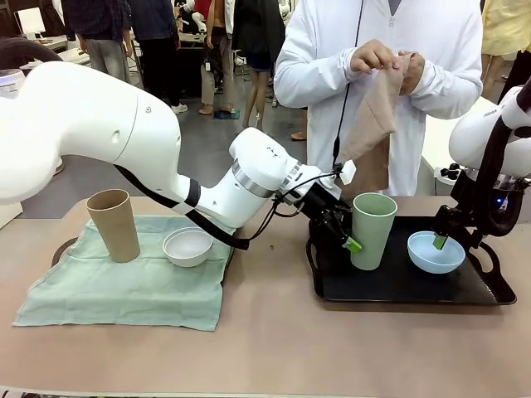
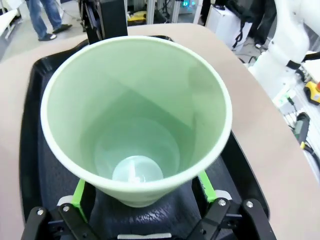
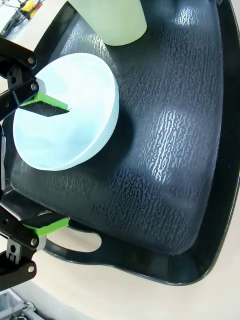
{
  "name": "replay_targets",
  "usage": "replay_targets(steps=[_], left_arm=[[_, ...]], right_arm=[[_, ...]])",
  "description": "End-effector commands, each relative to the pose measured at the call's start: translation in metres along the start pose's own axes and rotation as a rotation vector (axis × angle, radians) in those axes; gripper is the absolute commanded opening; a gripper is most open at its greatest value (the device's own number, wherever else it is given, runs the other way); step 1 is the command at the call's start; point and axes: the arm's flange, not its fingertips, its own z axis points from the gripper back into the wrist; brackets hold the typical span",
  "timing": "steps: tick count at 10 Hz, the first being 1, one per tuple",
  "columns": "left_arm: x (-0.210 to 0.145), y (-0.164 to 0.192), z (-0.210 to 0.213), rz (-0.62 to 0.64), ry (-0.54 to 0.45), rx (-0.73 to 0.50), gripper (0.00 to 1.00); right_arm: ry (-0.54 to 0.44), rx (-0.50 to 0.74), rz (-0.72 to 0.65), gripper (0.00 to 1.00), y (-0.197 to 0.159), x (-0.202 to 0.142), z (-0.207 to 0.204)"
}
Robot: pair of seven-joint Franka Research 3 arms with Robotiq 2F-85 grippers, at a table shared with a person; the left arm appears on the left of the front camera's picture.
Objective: Set up a tray with a mat and arrange the tableware.
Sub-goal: Pick up the Picnic Bowl and Reusable plastic cup from the Handle tray in front of the human's position and hold them in the air.
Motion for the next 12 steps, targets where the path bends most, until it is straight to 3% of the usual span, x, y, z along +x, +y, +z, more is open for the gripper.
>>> replay_targets(steps=[1, 4, 5, 6, 7, 8, 9, 10, 11, 12], left_arm=[[0.000, 0.006, -0.005, -0.030, -0.069, 0.022, 1.00], [0.000, 0.011, -0.015, -0.033, -0.124, -0.002, 1.00], [0.000, 0.012, -0.017, -0.034, -0.129, -0.004, 1.00], [-0.002, 0.012, -0.017, -0.041, -0.139, 0.003, 0.95], [-0.002, 0.012, -0.018, -0.043, -0.145, 0.002, 0.41], [-0.002, 0.012, -0.019, -0.040, -0.149, 0.000, 0.36], [-0.002, 0.012, -0.019, -0.038, -0.151, -0.002, 0.36], [-0.003, 0.011, -0.019, -0.037, -0.154, -0.003, 0.00], [-0.002, 0.011, -0.018, -0.036, -0.158, -0.002, 0.29], [-0.002, 0.010, -0.018, -0.037, -0.160, -0.001, 0.00]], right_arm=[[-0.013, -0.014, 0.030, 1.00, -0.001, 0.001, -0.010], [-0.009, -0.005, 0.036, 1.00, -0.001, 0.001, -0.013], [-0.008, -0.002, 0.043, 0.88, -0.002, 0.001, -0.014], [-0.007, -0.001, 0.055, 0.41, -0.002, 0.001, -0.014], [-0.005, 0.001, 0.059, 0.29, -0.002, 0.001, -0.015], [-0.005, 0.005, 0.058, 0.00, -0.003, 0.001, -0.015], [-0.006, 0.007, 0.058, 0.00, -0.003, 0.001, -0.015], [-0.004, 0.007, 0.056, 0.00, -0.004, 0.001, -0.015], [-0.005, 0.008, 0.054, 0.04, -0.005, 0.002, -0.015], [-0.006, 0.007, 0.054, 0.00, -0.005, 0.002, -0.014]])
